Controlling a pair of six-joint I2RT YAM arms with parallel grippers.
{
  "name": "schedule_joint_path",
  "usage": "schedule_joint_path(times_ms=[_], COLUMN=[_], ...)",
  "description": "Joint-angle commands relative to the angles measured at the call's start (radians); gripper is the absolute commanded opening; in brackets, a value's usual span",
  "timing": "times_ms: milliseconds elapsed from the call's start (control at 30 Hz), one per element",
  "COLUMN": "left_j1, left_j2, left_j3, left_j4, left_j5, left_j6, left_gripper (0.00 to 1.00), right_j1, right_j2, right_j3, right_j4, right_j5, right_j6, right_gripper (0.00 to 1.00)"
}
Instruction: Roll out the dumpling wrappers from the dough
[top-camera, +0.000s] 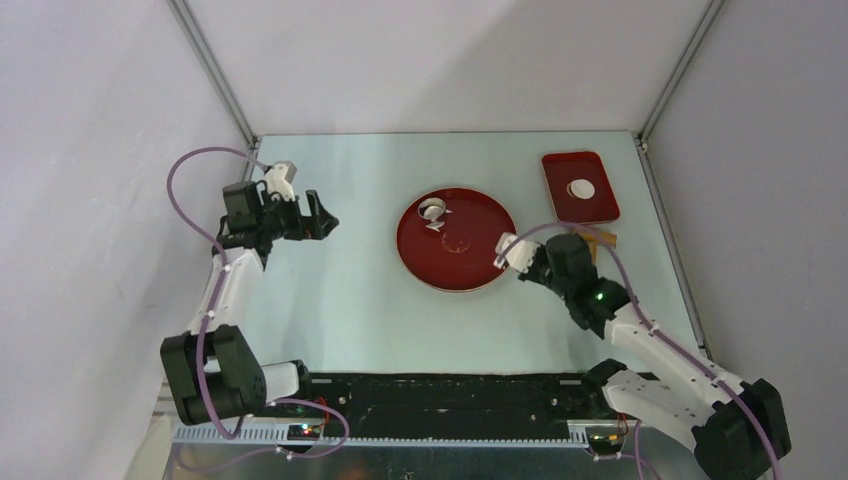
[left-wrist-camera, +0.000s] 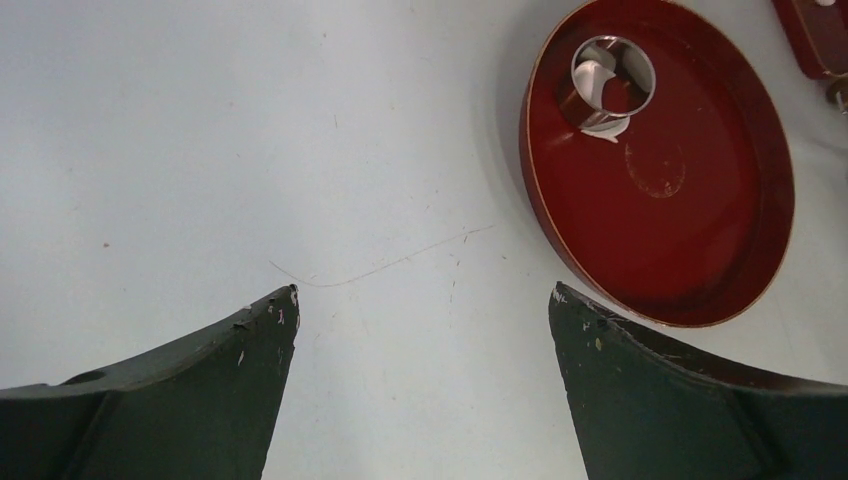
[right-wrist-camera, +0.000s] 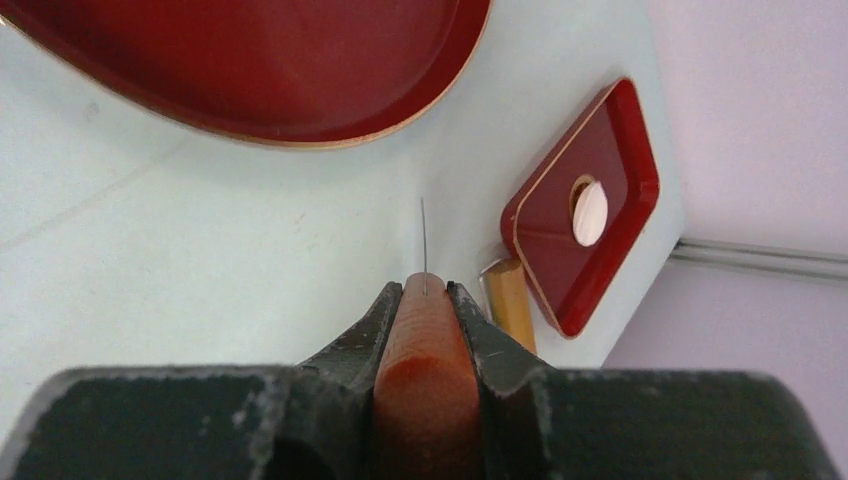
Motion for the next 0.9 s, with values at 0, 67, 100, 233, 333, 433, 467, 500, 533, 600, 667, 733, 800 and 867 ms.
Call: schedule_joint_path(times_ms=[0,67,100,233,333,433,467,500,533,600,667,733,800,867], left_j1=[0.03,0.033,0.034,0.035,0.036,0.035,0.035,0.035,0.035,0.035,0.036,0.037,0.042,0.051], left_j2=[-0.072,-0.076,-0.077,-0.08,-0.086,-0.087,-0.086,-0.084,-0.083,-0.081,-0.081,-0.087,-0.098,-0.11], left_j3=[-0.014,-0.018,-0.02,-0.027,-0.031,-0.029,-0.029,-0.027,-0.027,-0.026,-0.024,-0.024,-0.023,-0.014], left_j4=[0.019,0.019,0.02,0.018,0.019,0.019,0.019,0.02,0.019,0.019,0.019,0.019,0.019,0.01], left_j5=[0.088,0.102,0.107,0.117,0.115,0.114,0.112,0.11,0.109,0.106,0.105,0.102,0.096,0.095], left_j6=[0.029,0.026,0.024,0.022,0.024,0.022,0.022,0.022,0.021,0.022,0.023,0.026,0.03,0.037], left_gripper=[0.98,0.98,0.98,0.98,0.98,0.98,0.98,0.98,0.98,0.98,0.98,0.98,0.98,0.98], right_j1=[0.014,0.012,0.012,0.009,0.007,0.005,0.001,-0.001,-0.004,0.0,0.01,0.025,0.044,0.059], right_j2=[-0.046,-0.035,-0.029,-0.009,-0.031,-0.086,-0.124,-0.143,-0.175,-0.189,-0.182,-0.192,-0.211,-0.225], right_j3=[-0.251,-0.37,-0.405,-0.542,-0.525,-0.48,-0.469,-0.447,-0.437,-0.396,-0.35,-0.289,-0.226,-0.149], right_j4=[0.518,0.696,0.757,0.945,0.816,0.636,0.599,0.522,0.488,0.399,0.296,0.197,0.086,-0.05], right_j5=[0.121,0.127,0.124,0.081,0.043,-0.003,-0.038,-0.058,-0.085,-0.118,-0.134,-0.155,-0.18,-0.19], right_j6=[-0.119,-0.174,-0.195,-0.257,-0.216,-0.166,-0.159,-0.148,-0.143,-0.128,-0.11,-0.091,-0.072,-0.035], right_gripper=[0.0,0.01,0.01,0.05,0.21,0.37,0.46,0.5,0.58,0.69,0.79,0.9,0.98,0.99])
